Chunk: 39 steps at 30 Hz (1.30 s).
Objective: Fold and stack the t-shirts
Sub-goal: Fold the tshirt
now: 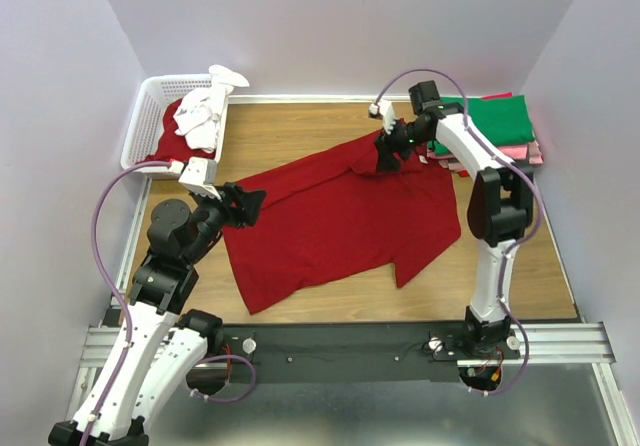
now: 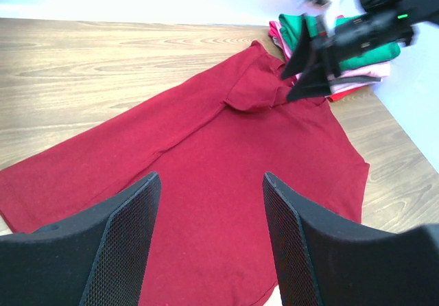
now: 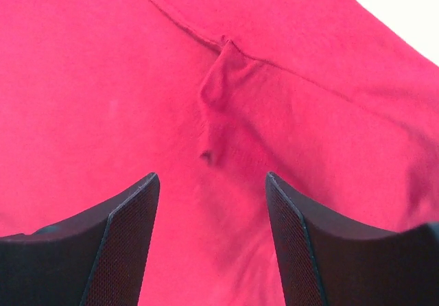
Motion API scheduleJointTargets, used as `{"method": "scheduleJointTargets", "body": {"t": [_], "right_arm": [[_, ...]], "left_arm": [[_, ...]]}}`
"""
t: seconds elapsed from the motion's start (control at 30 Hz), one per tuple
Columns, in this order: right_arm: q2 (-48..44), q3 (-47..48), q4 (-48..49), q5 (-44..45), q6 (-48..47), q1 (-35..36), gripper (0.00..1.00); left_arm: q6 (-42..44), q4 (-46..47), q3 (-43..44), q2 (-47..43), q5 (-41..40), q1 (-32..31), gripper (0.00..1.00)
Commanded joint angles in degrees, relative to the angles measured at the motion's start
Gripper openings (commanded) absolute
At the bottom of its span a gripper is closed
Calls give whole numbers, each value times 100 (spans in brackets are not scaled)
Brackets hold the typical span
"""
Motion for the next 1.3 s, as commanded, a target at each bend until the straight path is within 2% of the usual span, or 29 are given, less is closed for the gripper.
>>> {"method": "scheduleJointTargets", "body": {"t": [0.0, 0.23, 0.27, 0.3, 0.37, 0.4, 0.43, 0.57, 0.67, 0.8, 0.83, 0.9, 0.93, 0.97, 1.0, 1.1, 1.13, 1.2, 1.23, 1.27], "right_arm": [[488, 420, -388, 98, -756, 256, 70], [901, 614, -468, 484, -872, 406, 68], [910, 597, -468, 546, -845, 406, 65], [928, 588, -468, 633, -801, 415, 53], [919, 553, -468, 722, -678, 441, 40], [858, 527, -468, 731, -626, 441, 28], [805, 431, -459, 740, -547, 458, 23], [498, 45, -441, 731, -266, 546, 16], [331, -315, -424, 845, 50, 678, 14], [111, -852, -406, 723, 306, 775, 16], [67, -932, -406, 696, 324, 784, 19], [-90, -1011, -406, 687, 394, 784, 27], [-144, -1003, -423, 713, 421, 793, 45], [-205, -977, -415, 713, 438, 784, 53], [-310, -933, -415, 748, 464, 793, 56], [-469, -696, -432, 749, 570, 784, 58], [-644, -678, -424, 688, 544, 784, 63], [-873, -739, -424, 539, 535, 784, 68], [-1135, -922, -397, 485, 465, 784, 80], [-1311, -924, -345, 441, 456, 784, 87]], "left_arm": [[62, 100, -87, -111, 1, -28, 69], [88, 108, -61, 38, 63, -28, 69], [88, 108, -61, 29, 71, -28, 69], [88, 109, -70, 38, 80, -28, 69], [97, 109, -78, 12, 89, -28, 69], [89, 109, -78, 3, 98, -28, 69], [88, 109, -78, -14, 98, -28, 69], [97, 126, -78, -32, 107, -28, 69], [106, 135, -70, -41, 124, -28, 69], [106, 135, -78, -76, 133, -28, 69], [106, 135, -70, -94, 124, -28, 69], [106, 135, -87, -103, 124, -28, 69], [115, 144, -79, -94, 133, -28, 69], [115, 135, -78, -85, 142, -20, 69], [115, 135, -70, -85, 142, -28, 69], [89, 135, -70, -76, 133, -28, 69], [88, 117, -78, -85, 63, -28, 69], [-25, -5, -78, -76, -112, -28, 82], [-235, -58, -113, -59, -235, -28, 98], [-437, -128, -131, -59, -254, -28, 98]]}}
